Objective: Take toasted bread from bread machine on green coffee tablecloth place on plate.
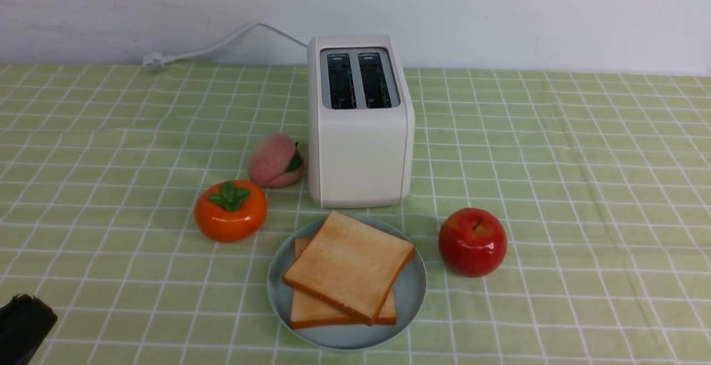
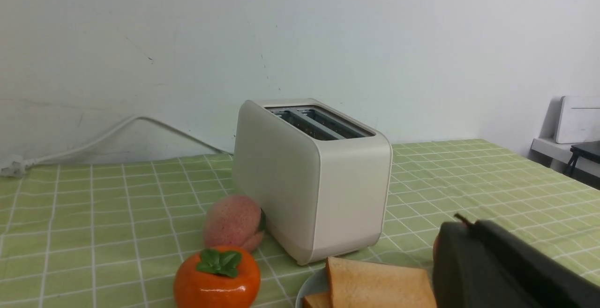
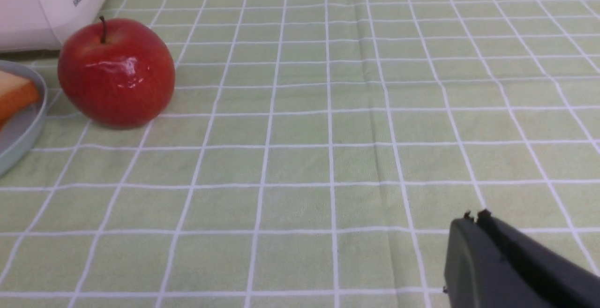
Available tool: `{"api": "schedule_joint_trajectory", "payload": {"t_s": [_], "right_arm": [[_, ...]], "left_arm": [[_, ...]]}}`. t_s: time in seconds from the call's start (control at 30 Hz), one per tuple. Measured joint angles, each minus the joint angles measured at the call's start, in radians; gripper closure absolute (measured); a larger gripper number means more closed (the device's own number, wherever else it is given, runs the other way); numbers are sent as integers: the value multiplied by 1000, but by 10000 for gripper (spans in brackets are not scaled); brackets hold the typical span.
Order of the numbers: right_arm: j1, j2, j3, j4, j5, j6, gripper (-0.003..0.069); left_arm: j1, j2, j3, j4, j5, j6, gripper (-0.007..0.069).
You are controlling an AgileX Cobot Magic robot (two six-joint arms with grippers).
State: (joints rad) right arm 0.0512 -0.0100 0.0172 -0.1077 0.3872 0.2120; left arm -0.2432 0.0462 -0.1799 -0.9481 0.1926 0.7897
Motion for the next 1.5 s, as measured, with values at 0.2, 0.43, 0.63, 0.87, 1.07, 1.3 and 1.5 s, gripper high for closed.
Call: {"api": "schedule_joint_trajectory", "payload": {"t_s": [0.2,0.43,0.63,0.87,1.07,1.3,1.5], "right_arm": [[0,0,0,-5,0,0,678],[0,0,0,-7,1,4,678],[0,0,0,-7,1,4,676],[0,0,0,-7,1,4,674],[0,0,0,-7,1,5,669],[0,0,0,-7,1,5,662],[0,0,0,-7,1,5,659]], "left_arm": [[0,0,0,0,0,0,636],[0,0,0,0,0,0,631],[0,0,0,0,0,0,627],[0,0,0,0,-1,0,622],[0,0,0,5,-12,-1,620],[0,0,2,324,-75,-238,637],[0,0,66,724,-145,-679,637]]}}
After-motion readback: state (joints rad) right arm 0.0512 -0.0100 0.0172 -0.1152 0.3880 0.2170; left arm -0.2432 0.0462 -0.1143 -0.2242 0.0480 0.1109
